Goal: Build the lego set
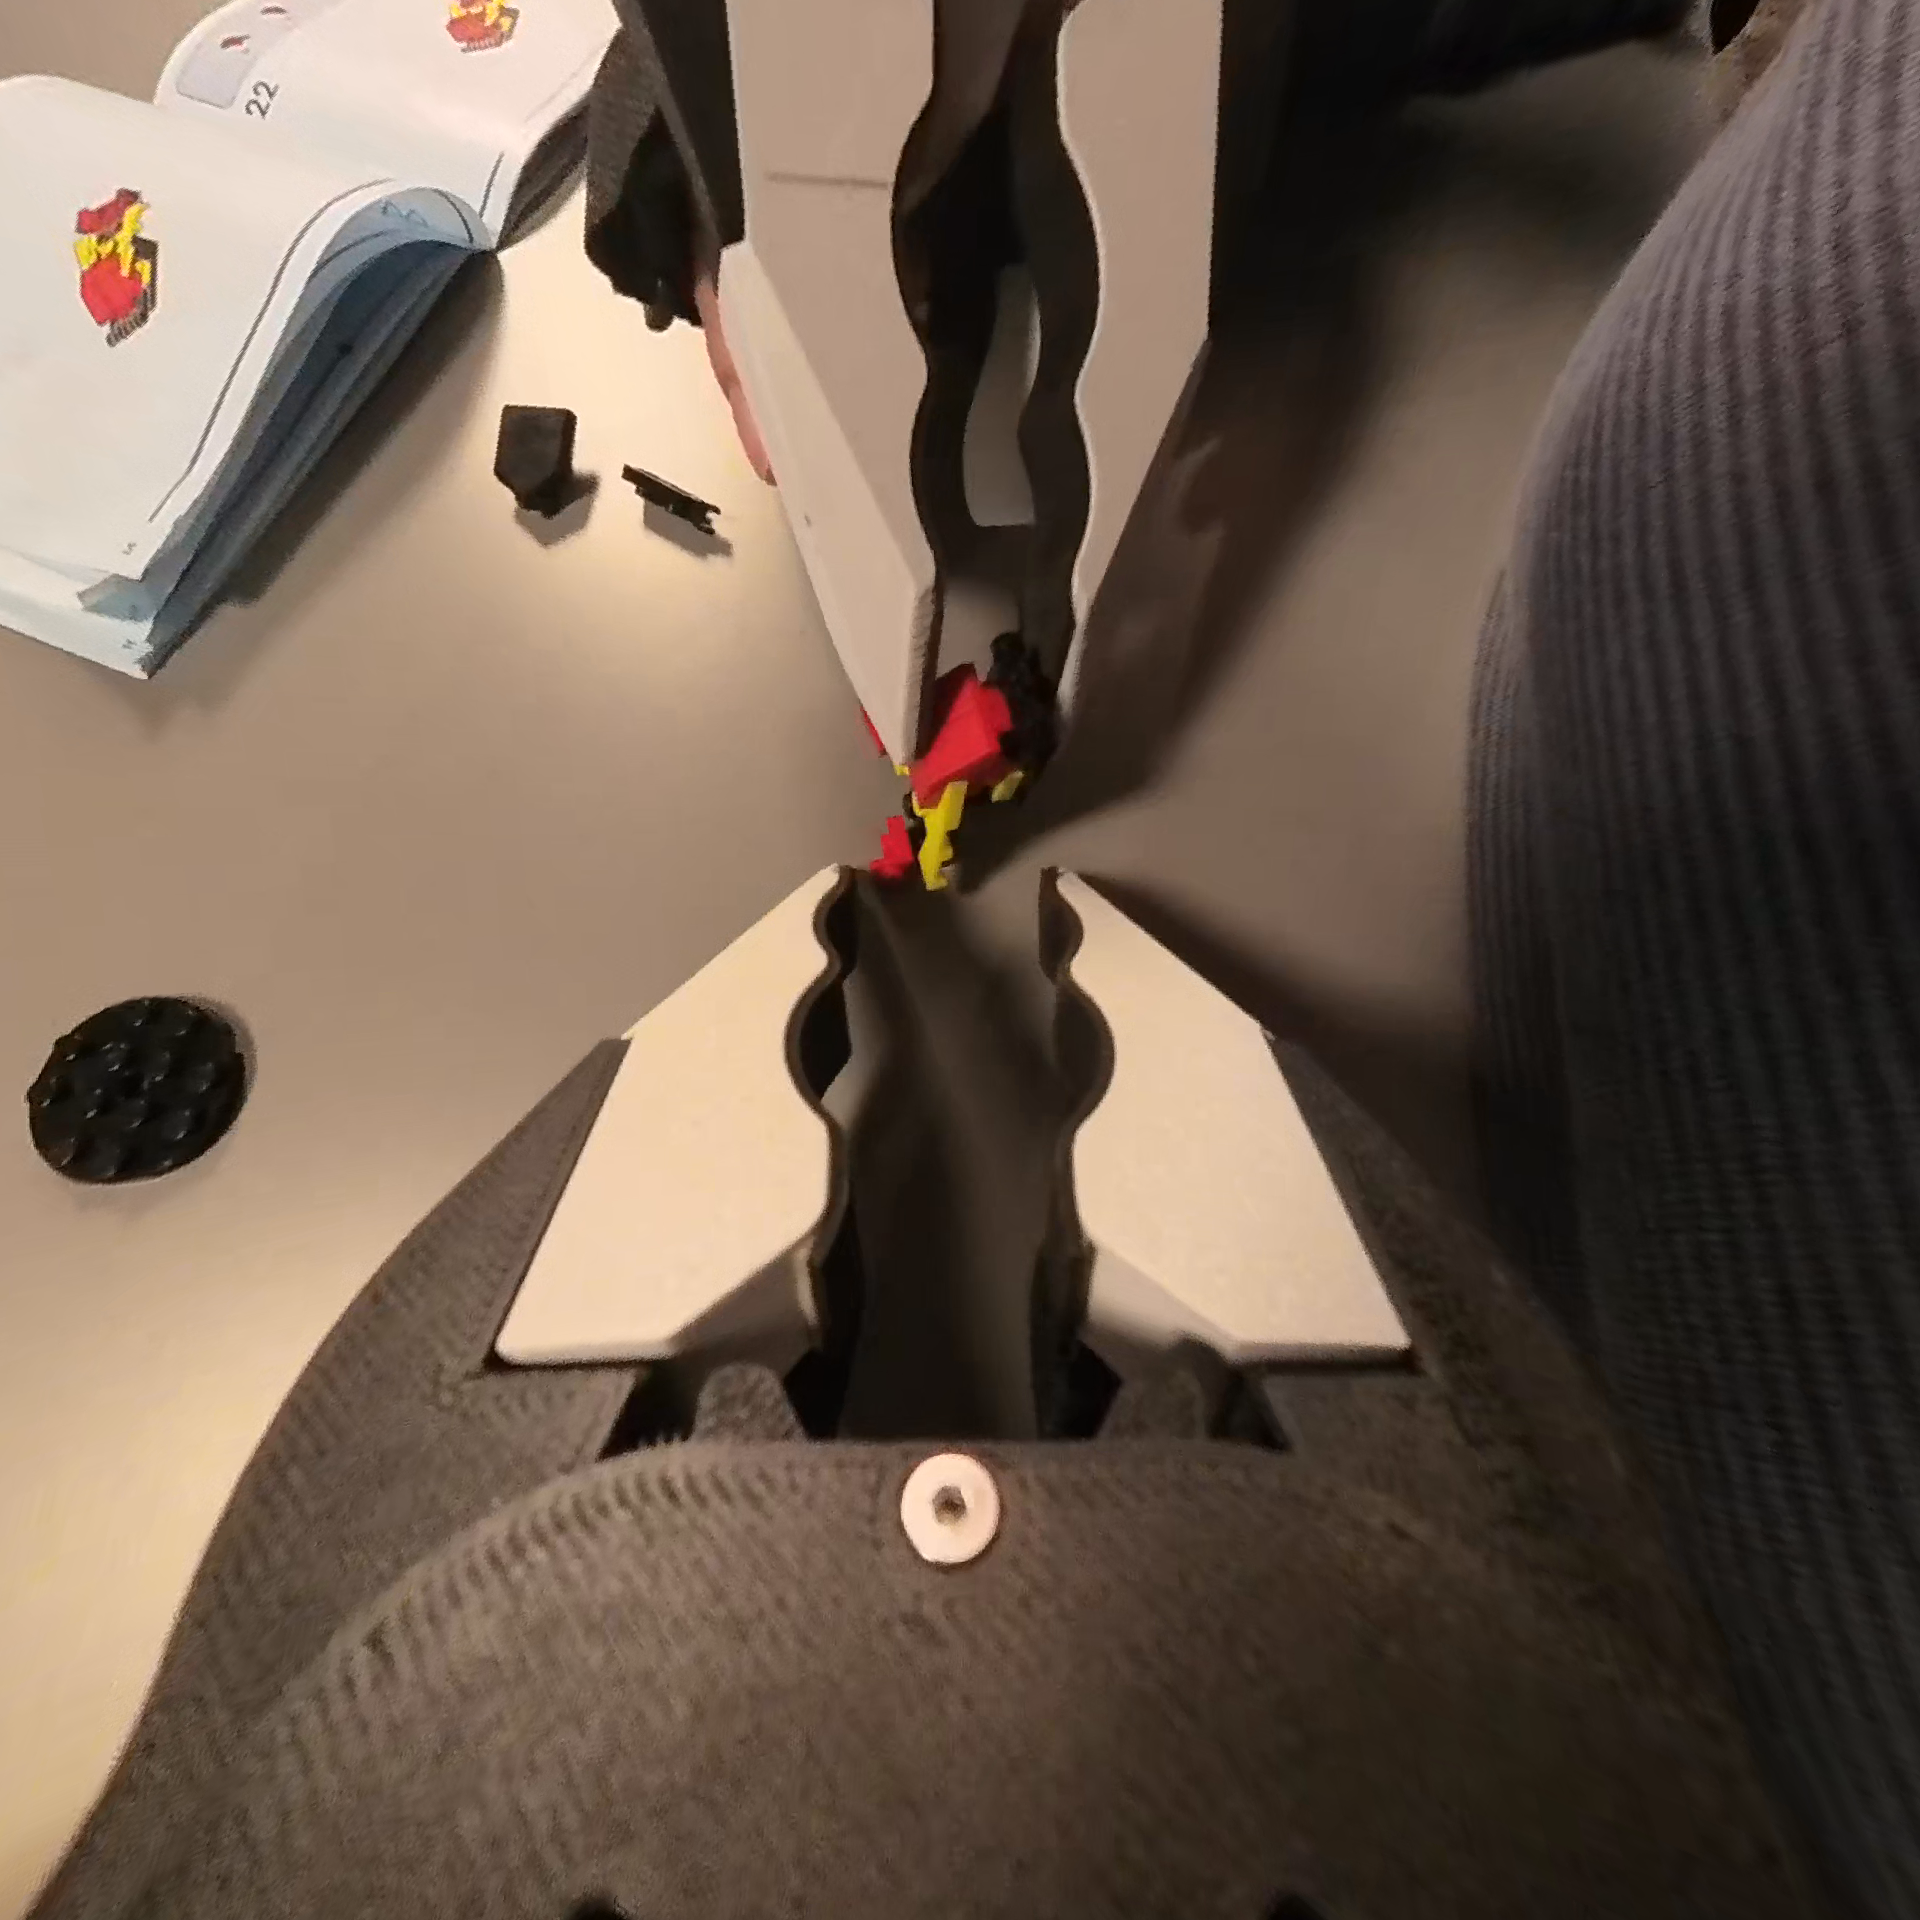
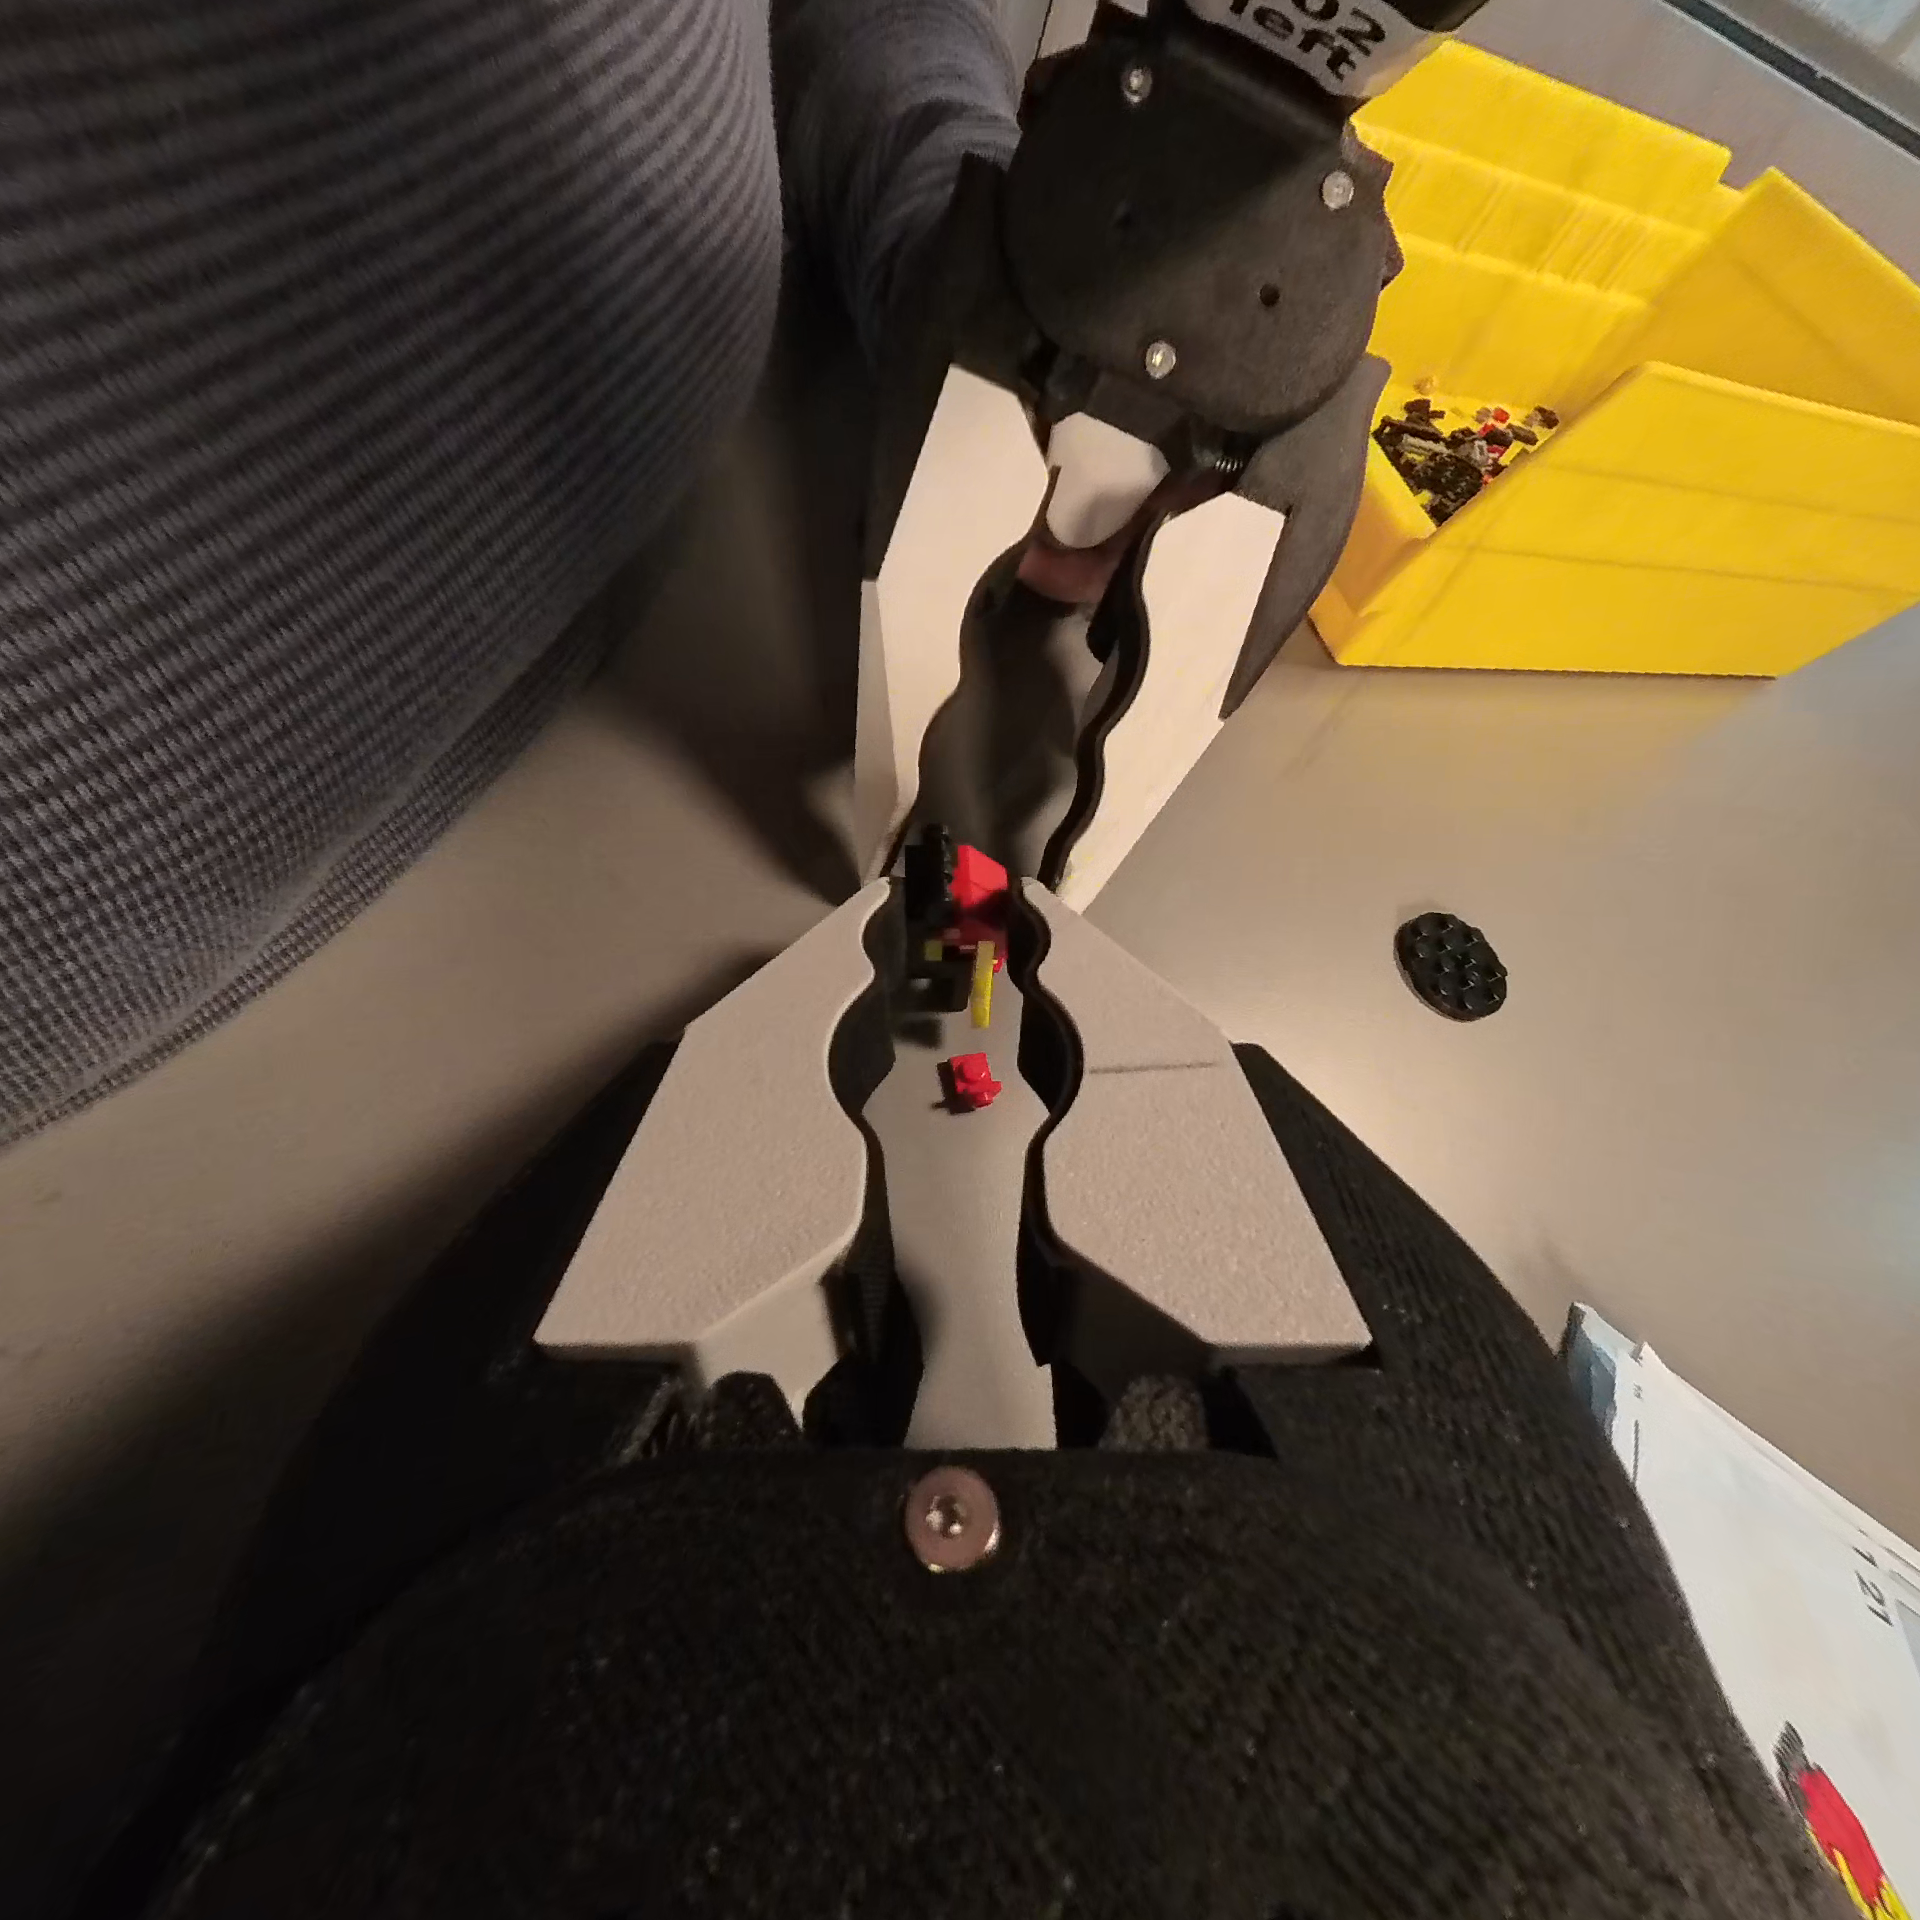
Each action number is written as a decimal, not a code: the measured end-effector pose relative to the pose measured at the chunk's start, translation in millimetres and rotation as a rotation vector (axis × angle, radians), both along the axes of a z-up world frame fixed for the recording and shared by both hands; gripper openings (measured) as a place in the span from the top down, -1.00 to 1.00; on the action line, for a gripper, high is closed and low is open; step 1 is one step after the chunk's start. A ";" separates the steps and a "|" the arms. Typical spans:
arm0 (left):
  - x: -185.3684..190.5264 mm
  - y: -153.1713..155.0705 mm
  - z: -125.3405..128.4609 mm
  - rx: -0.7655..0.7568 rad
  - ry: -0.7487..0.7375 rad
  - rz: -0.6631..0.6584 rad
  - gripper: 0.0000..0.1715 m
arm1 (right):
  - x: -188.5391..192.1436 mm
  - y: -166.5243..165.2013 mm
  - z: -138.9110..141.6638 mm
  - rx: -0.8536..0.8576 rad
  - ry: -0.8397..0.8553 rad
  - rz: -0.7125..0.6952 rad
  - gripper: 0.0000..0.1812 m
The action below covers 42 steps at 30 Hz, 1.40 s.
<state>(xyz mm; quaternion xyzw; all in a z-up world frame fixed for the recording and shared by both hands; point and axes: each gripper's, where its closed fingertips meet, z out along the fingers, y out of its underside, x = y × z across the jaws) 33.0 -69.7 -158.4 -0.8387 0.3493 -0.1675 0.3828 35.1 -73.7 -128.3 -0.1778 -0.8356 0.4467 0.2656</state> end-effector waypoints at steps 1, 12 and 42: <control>0.2 0.4 -0.3 0.004 0.007 0.001 0.60 | -0.1 -0.1 0.0 0.002 0.002 0.000 0.82; 4.1 5.5 -0.1 0.031 0.029 0.005 0.69 | -0.3 0.2 -0.3 0.015 0.007 -0.006 0.82; 9.7 5.0 4.2 0.232 0.176 -0.074 0.89 | 9.3 -2.1 -3.8 0.101 0.061 -0.050 0.78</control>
